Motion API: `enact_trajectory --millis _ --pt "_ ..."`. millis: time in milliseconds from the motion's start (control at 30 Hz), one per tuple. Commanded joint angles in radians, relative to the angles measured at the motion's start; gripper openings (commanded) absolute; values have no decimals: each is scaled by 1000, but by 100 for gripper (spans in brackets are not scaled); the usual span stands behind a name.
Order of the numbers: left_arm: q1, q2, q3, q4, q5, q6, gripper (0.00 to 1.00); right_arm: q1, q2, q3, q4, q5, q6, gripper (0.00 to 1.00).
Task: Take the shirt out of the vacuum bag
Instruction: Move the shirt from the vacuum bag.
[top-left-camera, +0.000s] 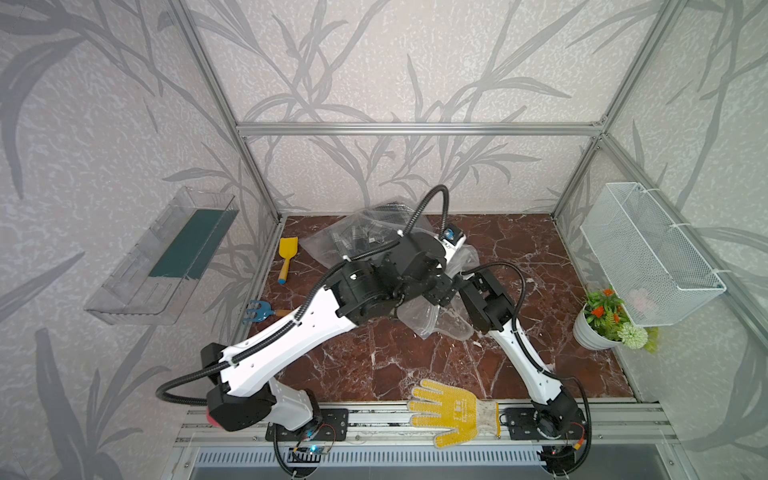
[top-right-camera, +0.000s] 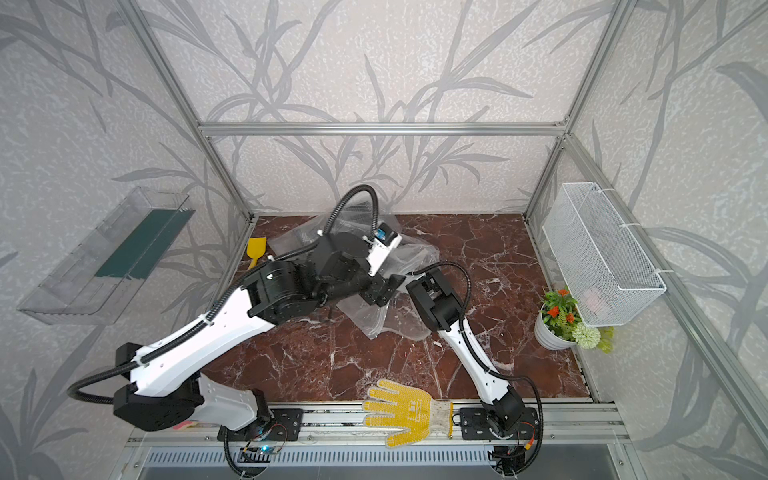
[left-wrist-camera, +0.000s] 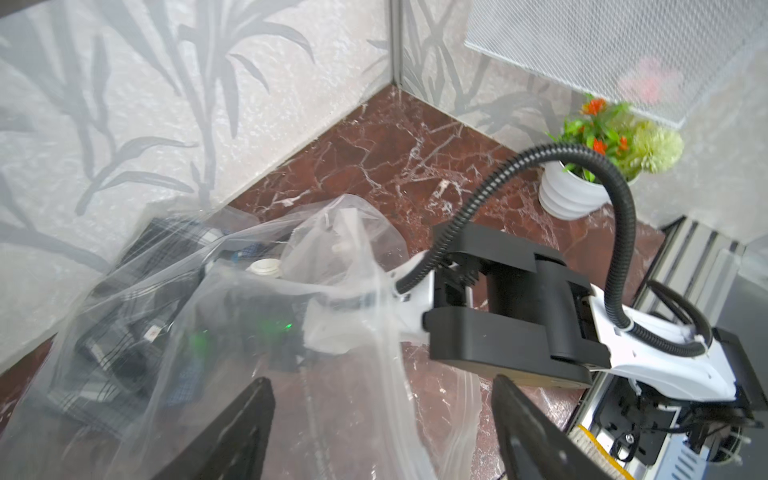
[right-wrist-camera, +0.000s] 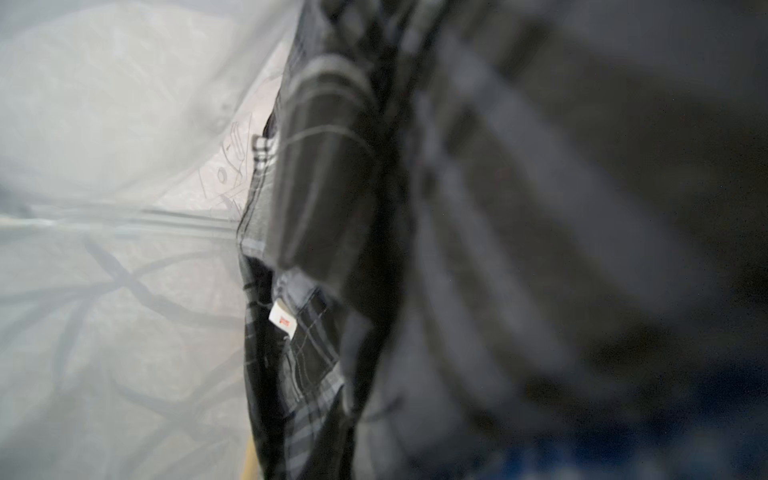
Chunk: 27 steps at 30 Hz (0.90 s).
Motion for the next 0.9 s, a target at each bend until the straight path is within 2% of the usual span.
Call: enact_trajectory --millis 0,33,167,267,367,467,567,667,767,867 --pt "159 -120 -100 21 52 -57 84 -31 39 -3 -123 19 -32 4" --pt "229 -143 -149 41 72 -75 84 -36 25 -6 -148 8 -55 0" --pt "480 -181 -310 117 153 -152 82 -56 -77 -72 -231 -24 -143 0" --pt "632 -154 -400 195 188 -208 75 -78 -150 -143 -258 -55 -191 0" --pt "755 -77 -467 297 226 -275 63 -97 -197 -197 -277 -108 -218 0" --pt "811 45 -477 363 242 -320 45 -102 -237 -249 -302 -133 -254 0" --pt "839 198 -399 330 247 -332 20 -116 -281 -299 -331 -157 -286 0" --pt "871 324 -362 366 263 -365 2 -127 -331 -365 -338 -165 -317 0" --pt "899 443 -303 354 234 -397 0 -139 -355 -384 -370 -193 -357 0" --pt "909 546 -189 253 134 -411 0 -150 -381 -413 -379 -203 -380 0"
